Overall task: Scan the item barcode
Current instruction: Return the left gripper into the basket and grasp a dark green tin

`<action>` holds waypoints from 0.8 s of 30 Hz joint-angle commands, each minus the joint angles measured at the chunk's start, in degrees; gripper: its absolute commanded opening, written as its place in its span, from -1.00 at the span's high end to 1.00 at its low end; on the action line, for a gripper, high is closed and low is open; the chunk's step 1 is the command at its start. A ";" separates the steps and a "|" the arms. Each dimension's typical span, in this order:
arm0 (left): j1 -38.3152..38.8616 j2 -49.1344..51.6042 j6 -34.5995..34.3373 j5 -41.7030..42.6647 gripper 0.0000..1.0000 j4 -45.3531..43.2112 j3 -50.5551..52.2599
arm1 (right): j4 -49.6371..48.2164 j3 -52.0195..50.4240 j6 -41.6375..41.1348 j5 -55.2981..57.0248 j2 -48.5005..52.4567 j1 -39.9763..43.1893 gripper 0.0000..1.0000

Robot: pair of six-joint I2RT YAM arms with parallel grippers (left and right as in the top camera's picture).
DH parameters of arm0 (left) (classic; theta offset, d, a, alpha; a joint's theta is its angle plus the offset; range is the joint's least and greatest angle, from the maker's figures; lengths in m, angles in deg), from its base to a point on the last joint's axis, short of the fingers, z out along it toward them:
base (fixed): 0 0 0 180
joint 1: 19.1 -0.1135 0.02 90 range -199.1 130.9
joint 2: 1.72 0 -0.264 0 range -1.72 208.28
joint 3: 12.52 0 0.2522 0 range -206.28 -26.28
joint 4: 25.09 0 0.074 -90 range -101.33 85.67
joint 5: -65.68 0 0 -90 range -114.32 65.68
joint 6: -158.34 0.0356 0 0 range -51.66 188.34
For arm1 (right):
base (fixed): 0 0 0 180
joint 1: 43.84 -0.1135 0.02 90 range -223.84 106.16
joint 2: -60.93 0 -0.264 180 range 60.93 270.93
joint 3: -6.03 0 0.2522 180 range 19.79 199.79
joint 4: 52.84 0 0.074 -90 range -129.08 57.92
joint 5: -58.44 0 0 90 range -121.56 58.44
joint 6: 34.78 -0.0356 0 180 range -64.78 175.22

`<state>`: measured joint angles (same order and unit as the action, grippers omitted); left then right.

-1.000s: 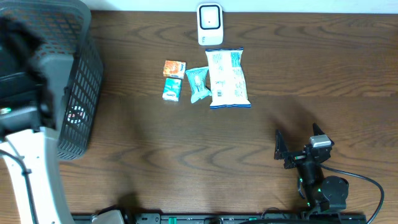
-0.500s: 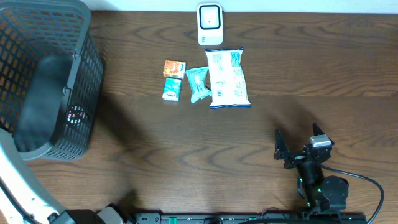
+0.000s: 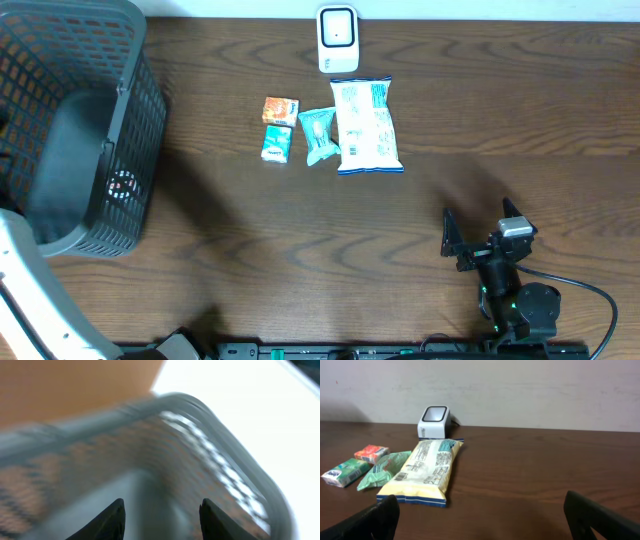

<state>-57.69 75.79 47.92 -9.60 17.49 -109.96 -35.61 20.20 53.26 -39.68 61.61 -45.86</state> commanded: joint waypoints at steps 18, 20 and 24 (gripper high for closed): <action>7.39 1.03 -3.96 -12.63 -0.60 9.57 -0.17 | 0.22 -0.09 -0.35 -0.37 -0.31 -0.33 -0.99; 7.02 2.23 -5.75 -12.68 -0.95 9.97 -0.13 | 0.22 -0.09 -0.35 -0.37 -0.31 -0.33 -0.99; 6.08 6.60 -13.81 -12.66 -0.95 12.52 -0.07 | 0.22 -0.09 -0.35 -0.37 -0.31 -0.33 -0.99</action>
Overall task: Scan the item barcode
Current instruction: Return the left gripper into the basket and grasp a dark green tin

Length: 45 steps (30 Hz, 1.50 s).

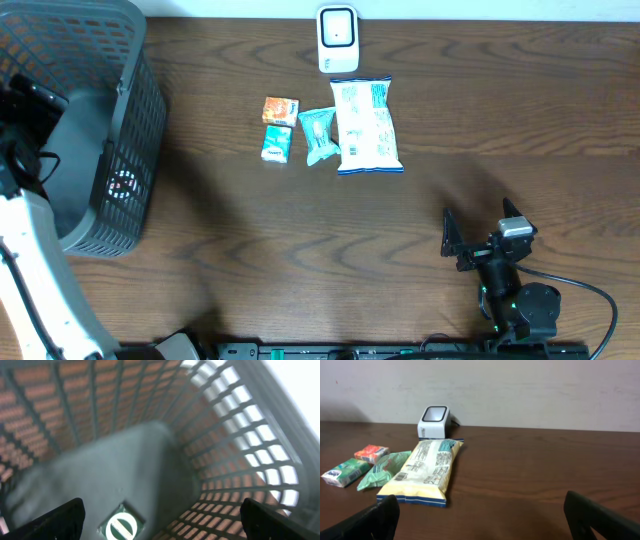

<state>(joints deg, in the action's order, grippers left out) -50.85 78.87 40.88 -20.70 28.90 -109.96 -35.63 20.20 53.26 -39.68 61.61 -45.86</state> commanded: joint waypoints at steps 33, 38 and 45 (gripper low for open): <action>3.34 29.55 -31.61 -1.73 -0.96 9.16 2.27 | 0.22 -0.09 -0.35 -0.37 -0.31 -0.33 -0.99; 3.34 32.37 -32.09 -1.33 -0.96 9.20 2.54 | 0.24 -0.09 -0.35 -0.37 -0.31 -0.33 -0.99; 4.42 35.65 -33.53 2.32 -0.95 8.96 2.71 | 0.24 -0.09 -0.35 -0.37 -0.31 -0.33 -0.98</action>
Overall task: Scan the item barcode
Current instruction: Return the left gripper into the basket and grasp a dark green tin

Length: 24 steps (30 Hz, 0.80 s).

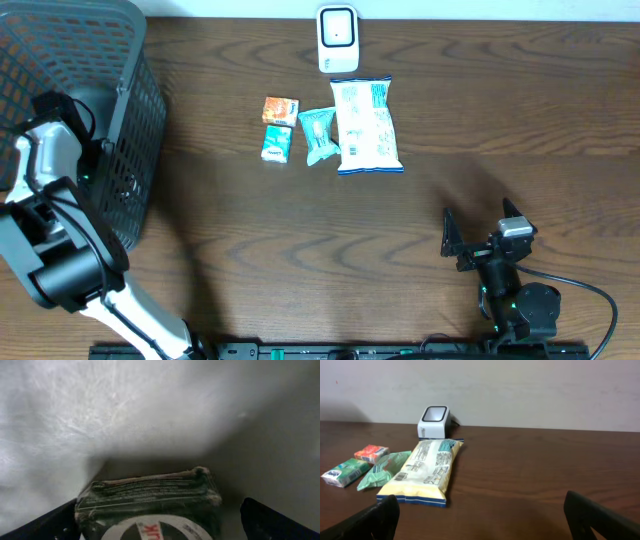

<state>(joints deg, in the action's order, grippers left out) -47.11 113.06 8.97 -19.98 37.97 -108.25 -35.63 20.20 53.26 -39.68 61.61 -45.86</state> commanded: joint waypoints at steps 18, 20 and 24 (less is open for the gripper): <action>0.44 1.75 -1.60 -0.52 -0.59 -0.46 1.03 | 0.22 -0.09 -0.35 -0.37 -0.31 -0.33 -0.98; 0.44 1.75 -1.60 -0.52 -0.46 -0.20 1.03 | 0.22 -0.09 -0.35 -0.37 -0.31 -0.33 -0.98; 0.44 1.75 -1.57 -0.55 -0.30 -0.07 1.03 | 0.24 -0.09 -0.35 -0.37 -0.31 -0.33 -0.99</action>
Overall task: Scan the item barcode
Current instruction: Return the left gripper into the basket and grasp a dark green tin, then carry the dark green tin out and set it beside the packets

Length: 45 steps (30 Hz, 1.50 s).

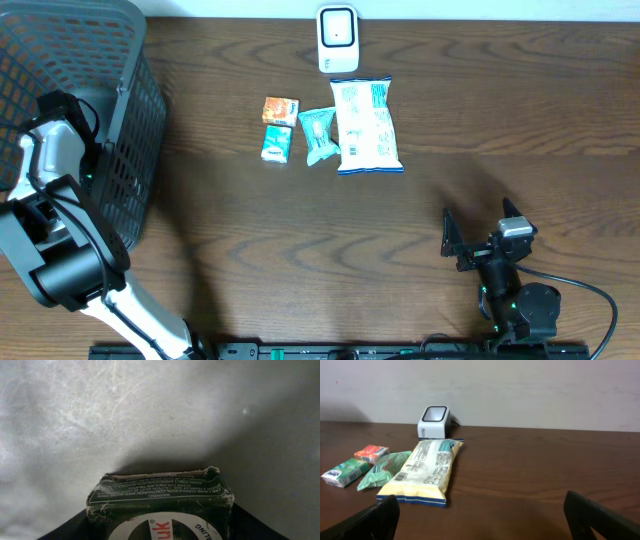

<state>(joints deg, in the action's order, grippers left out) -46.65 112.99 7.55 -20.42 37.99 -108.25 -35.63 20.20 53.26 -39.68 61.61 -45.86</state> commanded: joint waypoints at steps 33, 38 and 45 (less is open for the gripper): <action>-3.82 -38.49 2.21 -0.07 -0.14 -4.55 -1.11 | 0.24 -0.09 -0.35 -0.37 -0.31 -0.33 -0.99; -3.15 -49.55 2.23 -0.07 -0.15 -6.80 -1.11 | 0.24 -0.09 -0.35 -0.37 -0.31 -0.33 -0.98; 4.74 -58.36 2.21 3.28 -0.14 -7.04 -1.09 | 0.22 -0.09 -0.35 -0.37 -0.31 -0.33 -0.99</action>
<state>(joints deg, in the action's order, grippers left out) -45.34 55.57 9.01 -19.50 31.24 -108.49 -35.63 20.20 53.26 -39.68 61.61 -45.86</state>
